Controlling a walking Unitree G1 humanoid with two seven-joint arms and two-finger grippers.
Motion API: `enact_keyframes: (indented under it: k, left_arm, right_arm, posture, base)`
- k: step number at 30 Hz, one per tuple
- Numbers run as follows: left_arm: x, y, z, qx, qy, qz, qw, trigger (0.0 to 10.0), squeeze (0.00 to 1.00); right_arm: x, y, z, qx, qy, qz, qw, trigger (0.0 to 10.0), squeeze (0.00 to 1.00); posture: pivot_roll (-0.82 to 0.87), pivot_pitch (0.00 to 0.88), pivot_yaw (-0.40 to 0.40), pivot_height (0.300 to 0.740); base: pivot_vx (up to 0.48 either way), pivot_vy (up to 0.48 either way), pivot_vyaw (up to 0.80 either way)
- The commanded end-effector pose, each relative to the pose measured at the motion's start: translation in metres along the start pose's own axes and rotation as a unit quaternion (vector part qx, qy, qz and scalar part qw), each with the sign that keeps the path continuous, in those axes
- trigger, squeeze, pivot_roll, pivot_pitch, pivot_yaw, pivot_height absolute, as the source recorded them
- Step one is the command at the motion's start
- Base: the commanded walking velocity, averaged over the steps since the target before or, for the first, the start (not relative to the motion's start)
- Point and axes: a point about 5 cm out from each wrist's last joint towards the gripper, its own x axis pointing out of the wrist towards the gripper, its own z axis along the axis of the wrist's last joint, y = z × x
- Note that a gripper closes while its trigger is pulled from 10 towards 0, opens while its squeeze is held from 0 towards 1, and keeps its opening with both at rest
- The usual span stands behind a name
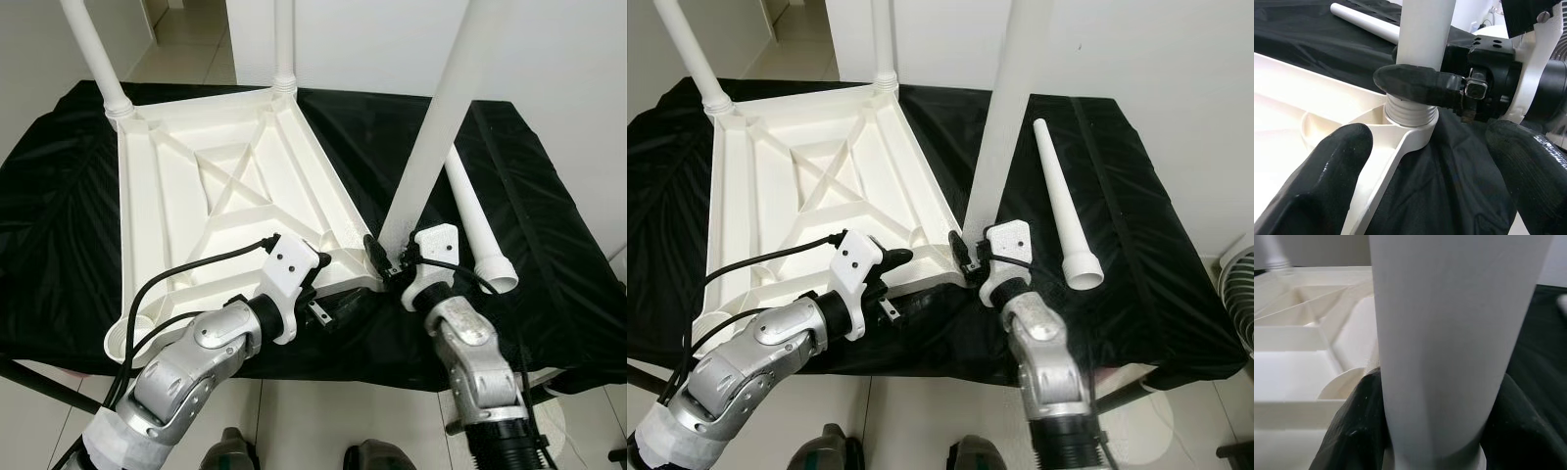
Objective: Building children table
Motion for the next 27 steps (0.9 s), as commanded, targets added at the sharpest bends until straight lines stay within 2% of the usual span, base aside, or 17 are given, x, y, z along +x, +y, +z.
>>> enact_keyframes:
  k: [1,6,15,16,17,18,19,20,24,27]
  left_arm:
    - [-0.001,-0.007,0.001,-0.001,0.001,-0.043,0.999,10.0,0.0]
    - [-0.001,-0.007,0.0,-0.003,0.002,-0.044,0.999,10.0,0.0]
    - [0.0,-0.006,0.002,-0.001,0.0,-0.044,0.999,10.0,0.0]
    - [0.0,-0.006,0.002,-0.001,0.0,-0.045,0.999,10.0,0.0]
    - [0.0,-0.006,0.002,-0.001,0.0,-0.045,0.999,10.0,0.0]
    - [0.001,-0.006,0.003,-0.002,-0.001,-0.044,0.999,10.0,0.0]
    - [0.001,-0.005,0.003,-0.002,-0.001,-0.044,0.999,10.0,0.0]
    - [0.001,-0.005,0.003,-0.002,-0.002,-0.043,0.999,10.0,0.0]
    - [0.002,-0.005,0.003,-0.003,-0.003,-0.041,0.999,10.0,0.0]
    - [0.002,-0.003,0.004,-0.003,-0.004,-0.04,0.999,10.0,0.0]
  right_arm:
    - [-0.004,-0.007,-0.01,-0.006,0.031,-0.047,0.998,0.0,0.0]
    - [-0.005,-0.003,-0.011,0.003,0.045,-0.115,0.992,0.0,0.0]
    - [-0.002,0.003,-0.005,0.018,0.041,-0.127,0.991,0.0,0.0]
    - [-0.001,0.005,-0.006,0.024,0.049,-0.119,0.991,4.9,0.0]
    - [-0.001,0.005,-0.006,0.024,0.049,-0.119,0.991,4.9,0.0]
    - [0.0,0.005,-0.006,0.028,0.048,-0.113,0.992,10.0,0.85]
    - [0.0,0.004,-0.006,0.03,0.046,-0.11,0.992,10.0,0.85]
    - [0.0,0.003,-0.004,0.03,0.041,-0.1,0.994,10.0,1.0]
    - [0.001,-0.002,-0.001,0.026,0.026,-0.076,0.996,10.0,1.0]
    - [0.004,-0.01,0.006,0.01,0.007,-0.02,1.0,10.0,1.0]
  posture:
    - [-0.02,0.068,0.021,0.74]
    - [-0.02,0.078,0.019,0.74]
    - [-0.02,0.083,0.023,0.74]
    - [-0.03,0.084,0.023,0.74]
    - [-0.03,0.084,0.023,0.74]
    - [-0.03,0.086,0.026,0.74]
    - [-0.03,0.086,0.026,0.74]
    - [-0.03,0.085,0.027,0.74]
    - [-0.03,0.083,0.027,0.74]
    - [-0.03,0.081,0.031,0.74]
  base:
    - [0.0,0.0,0.0]
    - [0.0,0.0,0.0]
    - [0.0,0.0,0.0]
    - [0.0,0.0,0.0]
    - [0.0,0.0,0.0]
    - [0.0,0.0,0.0]
    - [0.0,0.0,0.0]
    - [0.0,0.0,0.0]
    - [0.0,0.0,0.0]
    - [0.0,0.0,0.0]
